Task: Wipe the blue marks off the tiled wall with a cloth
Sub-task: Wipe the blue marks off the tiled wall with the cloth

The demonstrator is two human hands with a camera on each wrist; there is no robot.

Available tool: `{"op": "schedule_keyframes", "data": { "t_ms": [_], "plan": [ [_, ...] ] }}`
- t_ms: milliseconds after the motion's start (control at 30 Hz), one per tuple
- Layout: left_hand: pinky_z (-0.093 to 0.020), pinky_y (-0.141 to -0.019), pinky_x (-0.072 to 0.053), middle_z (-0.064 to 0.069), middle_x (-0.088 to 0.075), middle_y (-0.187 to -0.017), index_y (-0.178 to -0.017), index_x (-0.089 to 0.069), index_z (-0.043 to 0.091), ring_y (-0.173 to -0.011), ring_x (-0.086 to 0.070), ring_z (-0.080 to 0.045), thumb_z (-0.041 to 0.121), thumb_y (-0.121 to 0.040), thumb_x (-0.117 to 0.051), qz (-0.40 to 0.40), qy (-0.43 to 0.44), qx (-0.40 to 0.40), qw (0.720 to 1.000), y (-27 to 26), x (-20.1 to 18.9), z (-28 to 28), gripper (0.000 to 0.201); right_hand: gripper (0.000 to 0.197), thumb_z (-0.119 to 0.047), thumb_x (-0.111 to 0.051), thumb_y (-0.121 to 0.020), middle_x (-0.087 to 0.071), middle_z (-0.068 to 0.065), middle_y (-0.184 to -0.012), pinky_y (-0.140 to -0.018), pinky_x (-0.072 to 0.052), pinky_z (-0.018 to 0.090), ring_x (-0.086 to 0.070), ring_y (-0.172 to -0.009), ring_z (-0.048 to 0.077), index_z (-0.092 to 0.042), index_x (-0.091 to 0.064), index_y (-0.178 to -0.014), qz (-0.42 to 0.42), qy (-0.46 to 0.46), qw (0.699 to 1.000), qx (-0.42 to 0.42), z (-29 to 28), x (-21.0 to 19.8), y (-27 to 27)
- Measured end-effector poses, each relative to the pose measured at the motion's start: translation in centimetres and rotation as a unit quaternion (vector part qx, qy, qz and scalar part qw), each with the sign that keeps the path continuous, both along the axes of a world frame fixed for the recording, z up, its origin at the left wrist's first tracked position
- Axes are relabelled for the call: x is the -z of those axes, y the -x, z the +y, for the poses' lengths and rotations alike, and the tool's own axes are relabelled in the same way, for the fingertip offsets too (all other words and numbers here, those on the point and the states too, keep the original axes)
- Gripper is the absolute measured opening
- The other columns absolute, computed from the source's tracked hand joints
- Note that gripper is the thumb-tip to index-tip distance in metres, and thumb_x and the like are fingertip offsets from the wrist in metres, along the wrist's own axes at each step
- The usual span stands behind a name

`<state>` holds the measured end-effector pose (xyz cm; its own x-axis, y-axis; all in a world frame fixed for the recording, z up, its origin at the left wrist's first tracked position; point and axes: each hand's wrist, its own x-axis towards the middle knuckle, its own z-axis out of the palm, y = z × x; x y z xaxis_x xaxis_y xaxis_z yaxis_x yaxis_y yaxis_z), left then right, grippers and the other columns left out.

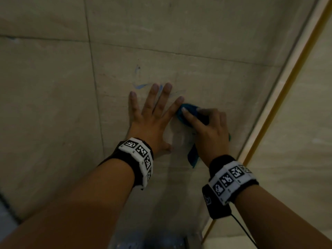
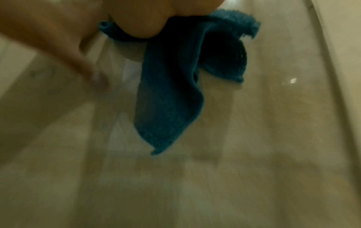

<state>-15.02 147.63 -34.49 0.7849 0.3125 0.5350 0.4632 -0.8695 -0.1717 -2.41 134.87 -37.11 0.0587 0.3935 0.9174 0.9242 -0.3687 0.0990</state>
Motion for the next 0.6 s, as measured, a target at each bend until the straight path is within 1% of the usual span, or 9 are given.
{"op": "schedule_keyframes", "data": {
  "t_ms": [100,200,300,400,433,467,500,533,600],
  "plan": [
    [-0.066,-0.095,0.027,-0.006,0.056,-0.136,-0.136,0.043,0.030,-0.125,0.051,-0.031,0.083,-0.053,-0.064,-0.015,-0.020,0.005,1.000,-0.1,0.3,0.2,0.145,0.065,-0.007,-0.077,-0.073,-0.040,0.009,-0.111,-0.076,-0.045,0.039,-0.041,-0.095,0.030,-0.028,-0.049,-0.128,-0.052,0.048,0.997,-0.010,-0.4,2.4,-0.3],
    [-0.067,-0.099,0.022,-0.007,0.049,-0.143,-0.143,0.033,0.028,-0.133,0.042,-0.031,0.087,-0.053,-0.058,-0.034,-0.033,0.019,0.999,-0.2,0.5,0.6,0.141,0.070,-0.003,-0.083,-0.065,-0.041,0.009,-0.107,-0.073,-0.047,0.038,-0.042,-0.093,0.029,-0.026,-0.055,-0.124,-0.045,0.104,0.993,-0.026,-1.3,4.3,-0.3],
    [-0.066,-0.099,0.025,-0.006,0.049,-0.142,-0.143,0.032,0.029,-0.132,0.043,-0.030,0.088,-0.054,-0.058,-0.023,-0.031,0.015,0.999,-0.3,0.4,0.5,0.140,0.064,0.001,-0.083,-0.063,-0.043,0.009,-0.104,-0.072,-0.048,0.036,-0.043,-0.093,0.027,-0.022,-0.063,-0.119,-0.021,0.114,0.993,-0.017,-1.7,4.5,-0.3],
    [-0.066,-0.095,0.029,-0.006,0.055,-0.137,-0.137,0.042,0.030,-0.126,0.050,-0.030,0.083,-0.051,-0.065,-0.006,-0.017,0.001,1.000,-0.2,0.3,0.3,0.147,0.058,0.006,-0.067,-0.071,-0.049,0.007,-0.107,-0.074,-0.048,0.038,-0.042,-0.095,0.023,-0.030,-0.065,-0.116,0.046,0.069,0.997,-0.009,-1.7,2.3,0.3],
    [-0.066,-0.094,0.029,-0.006,0.056,-0.136,-0.135,0.044,0.031,-0.125,0.051,-0.030,0.082,-0.051,-0.066,-0.004,-0.012,-0.003,1.000,-0.2,0.2,0.2,0.148,0.049,-0.002,-0.063,-0.079,-0.050,0.004,-0.109,-0.078,-0.047,0.037,-0.043,-0.096,0.019,-0.037,-0.063,-0.113,0.096,0.047,0.994,-0.006,-1.8,1.3,0.5],
    [-0.066,-0.094,0.029,-0.005,0.057,-0.135,-0.133,0.046,0.031,-0.124,0.053,-0.029,0.082,-0.051,-0.066,0.000,-0.006,-0.005,1.000,-0.1,0.1,0.2,0.148,0.036,-0.017,-0.063,-0.087,-0.051,-0.003,-0.110,-0.082,-0.046,0.033,-0.046,-0.096,0.012,-0.046,-0.058,-0.107,0.163,0.015,0.986,-0.013,-1.8,0.1,0.8],
    [-0.066,-0.094,0.029,-0.005,0.058,-0.134,-0.131,0.047,0.032,-0.122,0.054,-0.029,0.082,-0.052,-0.066,0.004,-0.002,-0.005,1.000,-0.1,0.1,0.2,0.147,0.021,-0.036,-0.063,-0.088,-0.050,-0.013,-0.107,-0.084,-0.044,0.026,-0.048,-0.093,0.002,-0.051,-0.053,-0.099,0.196,-0.010,0.980,0.009,-1.8,-1.0,0.9],
    [-0.066,-0.094,0.029,-0.004,0.059,-0.133,-0.130,0.049,0.032,-0.122,0.054,-0.028,0.082,-0.052,-0.066,0.007,0.001,-0.004,1.000,-0.1,0.1,0.1,0.147,0.016,-0.051,-0.062,-0.085,-0.048,-0.020,-0.104,-0.082,-0.042,0.020,-0.048,-0.091,-0.006,-0.049,-0.050,-0.095,0.233,-0.040,0.971,0.035,-1.9,-1.7,0.9],
    [-0.066,-0.094,0.029,-0.004,0.059,-0.132,-0.129,0.049,0.032,-0.121,0.055,-0.029,0.082,-0.052,-0.065,0.007,0.001,0.000,1.000,-0.1,0.0,0.1,0.147,0.030,-0.062,-0.060,-0.080,-0.047,-0.022,-0.101,-0.083,-0.043,0.019,-0.050,-0.092,-0.006,-0.039,-0.052,-0.099,0.290,-0.100,0.951,0.038,-2.1,-1.8,0.6]
  ]
}}
